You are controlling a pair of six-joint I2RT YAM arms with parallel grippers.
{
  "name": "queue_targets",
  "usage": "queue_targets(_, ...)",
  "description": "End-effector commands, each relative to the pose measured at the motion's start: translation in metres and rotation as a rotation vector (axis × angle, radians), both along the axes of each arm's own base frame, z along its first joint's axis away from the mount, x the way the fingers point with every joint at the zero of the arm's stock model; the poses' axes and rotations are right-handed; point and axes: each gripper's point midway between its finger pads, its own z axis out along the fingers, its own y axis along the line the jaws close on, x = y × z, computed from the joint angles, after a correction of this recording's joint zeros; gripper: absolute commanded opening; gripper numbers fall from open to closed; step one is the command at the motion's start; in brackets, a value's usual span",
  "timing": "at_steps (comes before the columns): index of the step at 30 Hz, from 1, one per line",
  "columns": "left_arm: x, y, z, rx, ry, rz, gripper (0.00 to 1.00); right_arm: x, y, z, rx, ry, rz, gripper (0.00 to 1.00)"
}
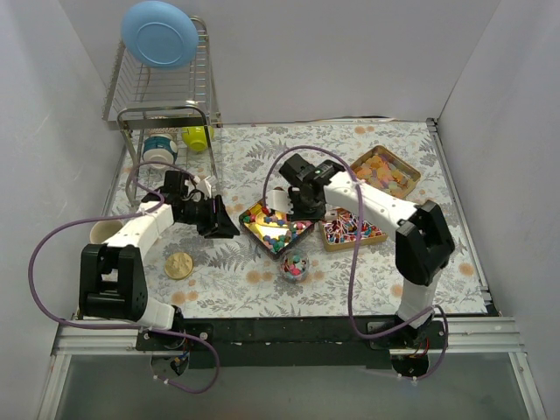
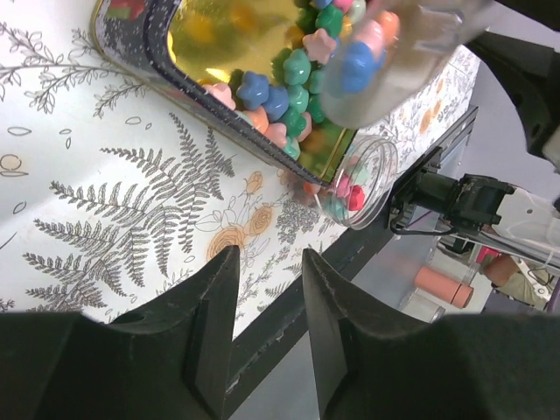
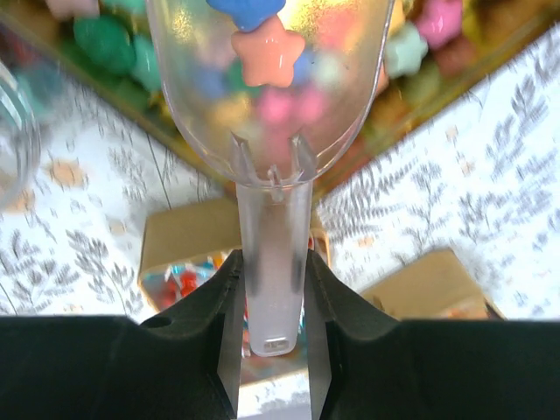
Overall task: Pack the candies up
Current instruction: Place the fake candies in the packing bottle.
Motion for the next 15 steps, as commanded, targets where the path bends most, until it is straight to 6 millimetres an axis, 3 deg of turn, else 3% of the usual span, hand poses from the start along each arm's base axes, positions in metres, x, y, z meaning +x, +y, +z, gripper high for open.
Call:
queue_targets(1,0.010,-0.003,0.024,-0.036,-0.128,-0.052,0.35,-0.002,-0.029,0.048,0.014,-0.150,0.051,0.01)
queue_targets(6,0.007,0.000,0.020,-0.026,-0.166,-0.016,0.37,-0.022,-0.068,0.074,-0.079,-0.203,0.120,0.01)
queue_targets(12,0.016,0.009,0.020,0.017,-0.200,0.018,0.39,-0.040,-0.110,0.084,-0.292,-0.264,0.210,0.01)
queue_targets(15,0.024,0.012,0.021,0.042,-0.218,0.012,0.39,-0.049,-0.116,0.094,-0.379,-0.269,0.257,0.01)
